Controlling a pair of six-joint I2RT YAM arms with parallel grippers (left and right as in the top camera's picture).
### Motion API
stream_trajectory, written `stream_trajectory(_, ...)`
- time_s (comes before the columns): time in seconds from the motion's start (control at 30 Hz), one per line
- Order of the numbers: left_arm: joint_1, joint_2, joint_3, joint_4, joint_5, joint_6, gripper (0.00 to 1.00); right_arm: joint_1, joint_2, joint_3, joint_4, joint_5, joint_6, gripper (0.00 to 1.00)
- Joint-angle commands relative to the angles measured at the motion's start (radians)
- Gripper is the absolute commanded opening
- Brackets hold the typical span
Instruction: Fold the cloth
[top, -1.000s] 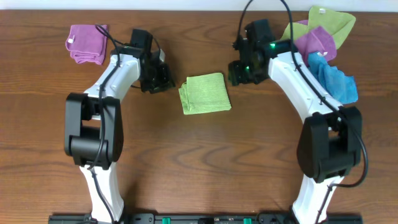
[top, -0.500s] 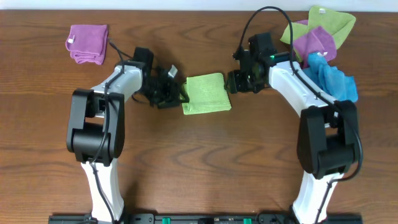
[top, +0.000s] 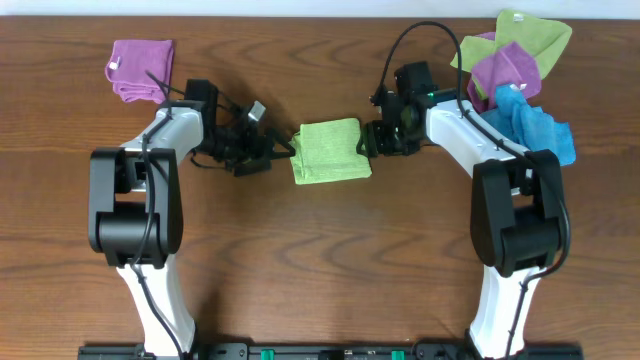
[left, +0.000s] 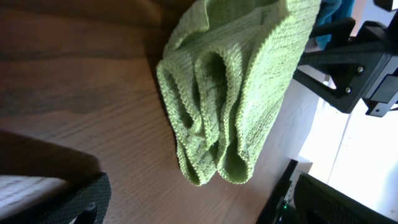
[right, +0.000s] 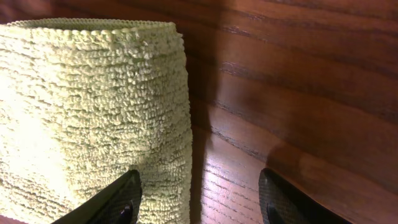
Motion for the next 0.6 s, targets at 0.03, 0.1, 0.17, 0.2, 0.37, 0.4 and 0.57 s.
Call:
stream_trajectory(0.03, -0.051, -0.017, -0.008, 0.020, 0.010, 0.048, 0.95, 0.005, 0.007, -0.006, 0.013, -0.023, 0.013, 0.61)
stream_trajectory(0.1, -0.082, -0.017, -0.011, 0.040, 0.010, 0.048, 0.95, 0.005, 0.007, -0.006, 0.022, -0.037, 0.014, 0.61)
stream_trajectory(0.17, -0.108, -0.017, -0.011, 0.055, 0.006, 0.039, 0.96, 0.005, 0.010, -0.006, 0.035, -0.050, 0.022, 0.60)
stream_trajectory(0.2, -0.116, -0.017, -0.011, 0.062, -0.001, 0.024, 0.95, 0.005, 0.013, -0.006, 0.040, -0.051, 0.028, 0.60)
stream_trajectory(0.37, -0.141, -0.017, -0.016, 0.067, -0.097, -0.016, 0.95, 0.012, 0.037, -0.006, 0.049, -0.075, 0.043, 0.58)
stream_trajectory(0.4, -0.143, -0.016, -0.019, 0.071, -0.100, -0.016, 0.96, 0.016, 0.045, -0.006, 0.051, -0.083, 0.043, 0.58)
stream_trajectory(0.57, -0.145, -0.016, -0.032, 0.074, -0.153, -0.042, 0.95, 0.052, 0.060, -0.006, 0.065, -0.100, 0.054, 0.58)
